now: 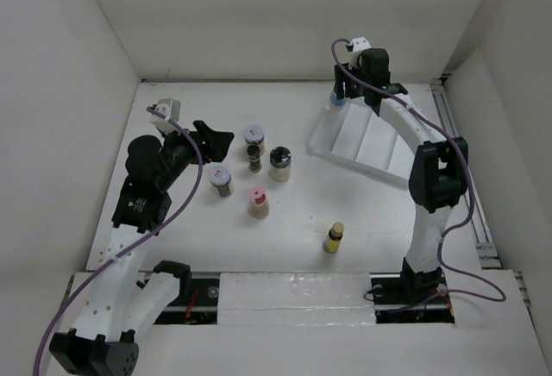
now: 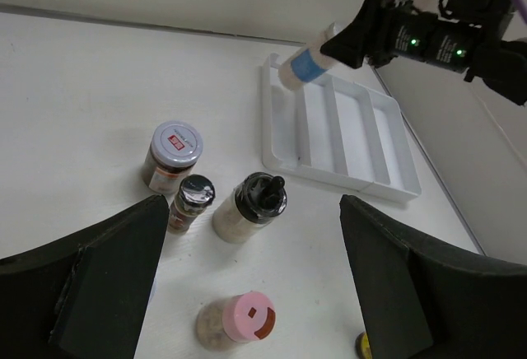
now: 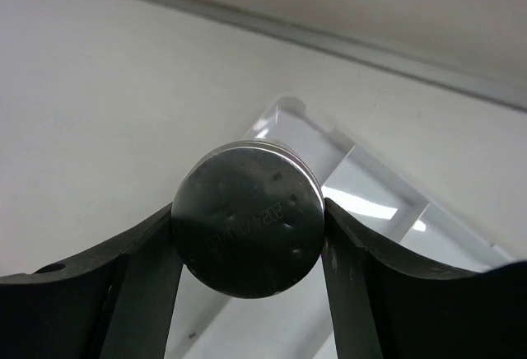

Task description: Organize the condiment bottles

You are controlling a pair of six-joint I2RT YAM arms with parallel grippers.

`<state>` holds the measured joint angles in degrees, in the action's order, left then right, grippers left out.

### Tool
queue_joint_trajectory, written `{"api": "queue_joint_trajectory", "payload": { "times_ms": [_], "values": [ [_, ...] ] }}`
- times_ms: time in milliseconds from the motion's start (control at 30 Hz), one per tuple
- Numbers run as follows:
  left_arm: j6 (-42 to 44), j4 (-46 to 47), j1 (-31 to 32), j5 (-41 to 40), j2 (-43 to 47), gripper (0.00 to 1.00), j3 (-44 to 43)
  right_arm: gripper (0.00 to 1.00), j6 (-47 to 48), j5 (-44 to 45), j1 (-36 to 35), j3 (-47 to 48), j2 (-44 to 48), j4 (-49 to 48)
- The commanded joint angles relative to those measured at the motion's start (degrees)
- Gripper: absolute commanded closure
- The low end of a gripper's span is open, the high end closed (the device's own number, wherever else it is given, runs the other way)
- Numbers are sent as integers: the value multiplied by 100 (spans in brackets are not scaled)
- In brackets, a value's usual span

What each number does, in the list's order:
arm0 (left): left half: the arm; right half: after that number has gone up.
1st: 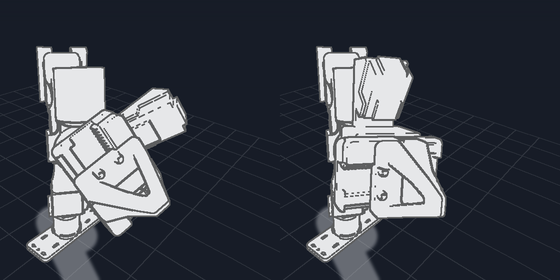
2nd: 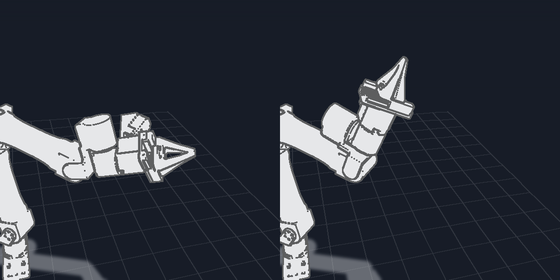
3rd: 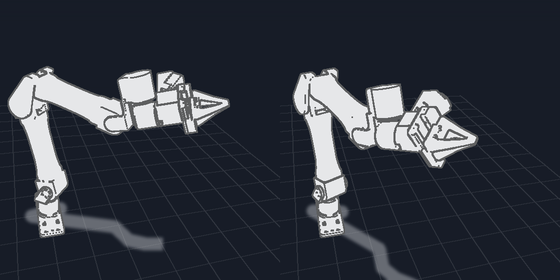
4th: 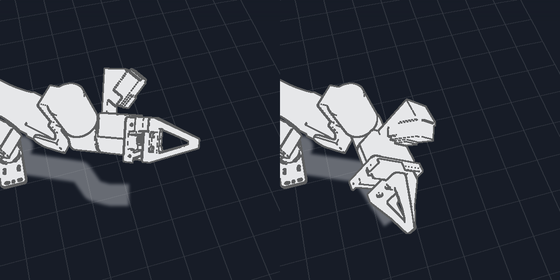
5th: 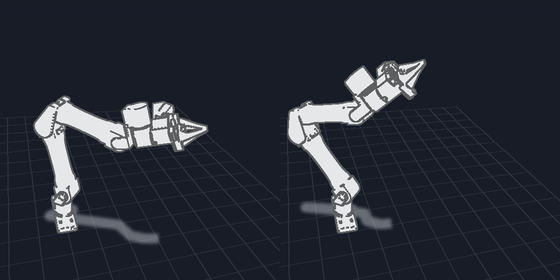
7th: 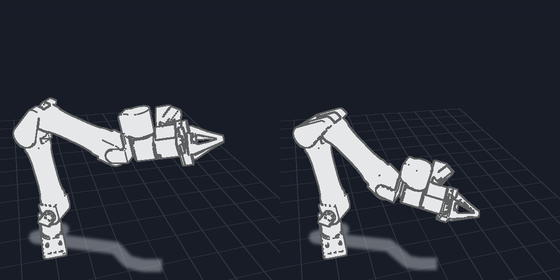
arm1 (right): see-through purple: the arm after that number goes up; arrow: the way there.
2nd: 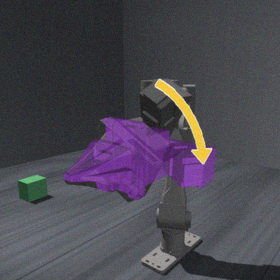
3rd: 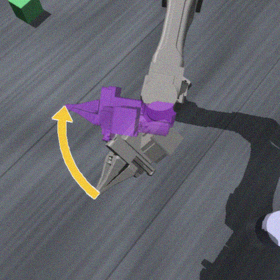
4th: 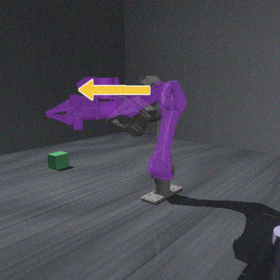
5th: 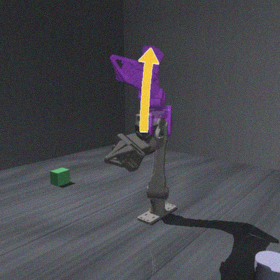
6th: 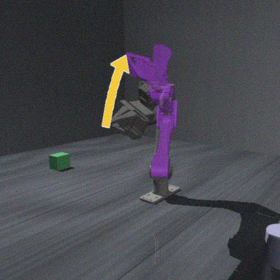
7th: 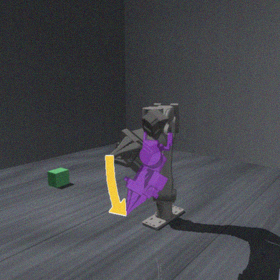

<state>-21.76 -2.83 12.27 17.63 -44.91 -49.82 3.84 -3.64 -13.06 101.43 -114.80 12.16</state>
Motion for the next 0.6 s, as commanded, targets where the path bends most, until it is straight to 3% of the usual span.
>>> {"api": "queue_joint_trajectory", "payload": {
  "times_ms": [0, 300, 467, 567],
  "values": [
    [23, 248, 12, 92, 26, 19, 16, 53, -6, -356, 57, 527, 169, -241],
    [23, 248, 12, 92, -36, 19, 16, 53, -6, -436, 216, 650, -455, -241],
    [23, 248, 12, 92, -36, 19, 16, 53, 126, 168, 155, 1176, -859, -13],
    [23, 248, 12, 92, -89, 19, 16, 38, 126, 162, 155, 1669, -1149, 355]
  ]
}}
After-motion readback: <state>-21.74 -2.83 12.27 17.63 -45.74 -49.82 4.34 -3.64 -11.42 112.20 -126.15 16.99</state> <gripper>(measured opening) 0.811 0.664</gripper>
